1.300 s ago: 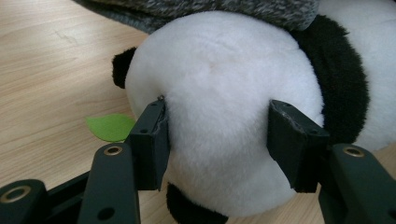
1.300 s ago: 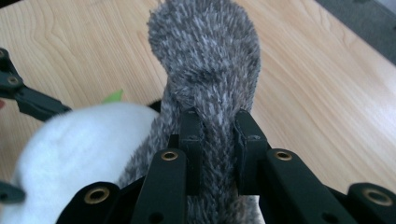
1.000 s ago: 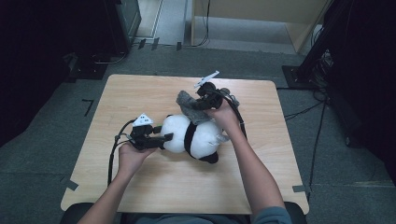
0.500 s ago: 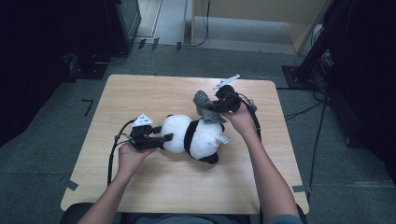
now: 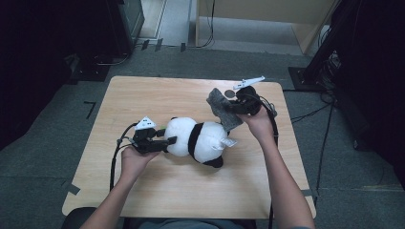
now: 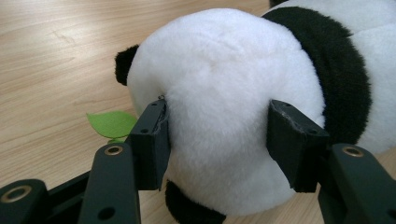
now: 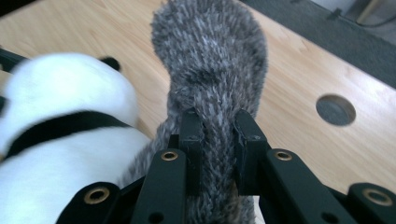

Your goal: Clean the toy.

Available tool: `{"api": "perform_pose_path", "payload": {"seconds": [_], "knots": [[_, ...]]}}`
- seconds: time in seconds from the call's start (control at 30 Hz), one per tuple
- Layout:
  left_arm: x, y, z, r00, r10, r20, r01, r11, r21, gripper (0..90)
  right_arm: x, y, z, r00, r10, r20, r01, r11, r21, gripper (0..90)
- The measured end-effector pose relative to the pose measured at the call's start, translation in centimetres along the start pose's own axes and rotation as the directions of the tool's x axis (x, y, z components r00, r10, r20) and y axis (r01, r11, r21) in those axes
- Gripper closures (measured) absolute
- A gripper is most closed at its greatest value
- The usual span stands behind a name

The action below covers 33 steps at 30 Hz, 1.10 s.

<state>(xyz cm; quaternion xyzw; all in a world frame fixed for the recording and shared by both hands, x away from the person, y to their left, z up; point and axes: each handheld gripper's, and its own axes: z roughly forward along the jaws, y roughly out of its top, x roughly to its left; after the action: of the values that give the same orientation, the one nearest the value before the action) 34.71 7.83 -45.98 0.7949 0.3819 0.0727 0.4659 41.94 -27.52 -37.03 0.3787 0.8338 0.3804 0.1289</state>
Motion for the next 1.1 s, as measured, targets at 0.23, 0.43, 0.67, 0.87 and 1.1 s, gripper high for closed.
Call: {"api": "perform_pose_path", "payload": {"seconds": [0.23,0.43,0.67,0.87,1.1], "knots": [[0.1,0.0,0.0,1.0000,0.001,0.008,-0.001,1.0000,-0.005,41.1,3.2,2.4,-0.5,0.9967,-0.049,-0.064,0.046,0.9975,-0.053,77.4],[0.1,0.0,-0.1,1.0000,0.002,0.008,-0.002,1.0000,-0.008,40.6,5.8,4.3,1.2,0.9892,-0.083,-0.121,0.074,0.9944,-0.076,77.6],[0.1,-0.1,-0.1,1.0000,0.006,0.006,-0.006,0.9999,-0.016,40.2,8.6,5.6,3.9,0.9795,-0.123,-0.159,0.115,0.9916,-0.059,77.5],[0.0,-0.1,-0.1,1.0000,0.003,0.004,-0.003,0.9998,-0.021,40.1,10.5,5.6,5.9,0.9716,-0.160,-0.174,0.162,0.9868,-0.003,77.4],[-0.1,-0.1,0.0,1.0000,0.000,-0.006,0.000,0.9999,-0.015,40.9,10.5,4.2,7.0,0.9709,-0.148,-0.189,0.159,0.9862,0.046,77.3]]}}
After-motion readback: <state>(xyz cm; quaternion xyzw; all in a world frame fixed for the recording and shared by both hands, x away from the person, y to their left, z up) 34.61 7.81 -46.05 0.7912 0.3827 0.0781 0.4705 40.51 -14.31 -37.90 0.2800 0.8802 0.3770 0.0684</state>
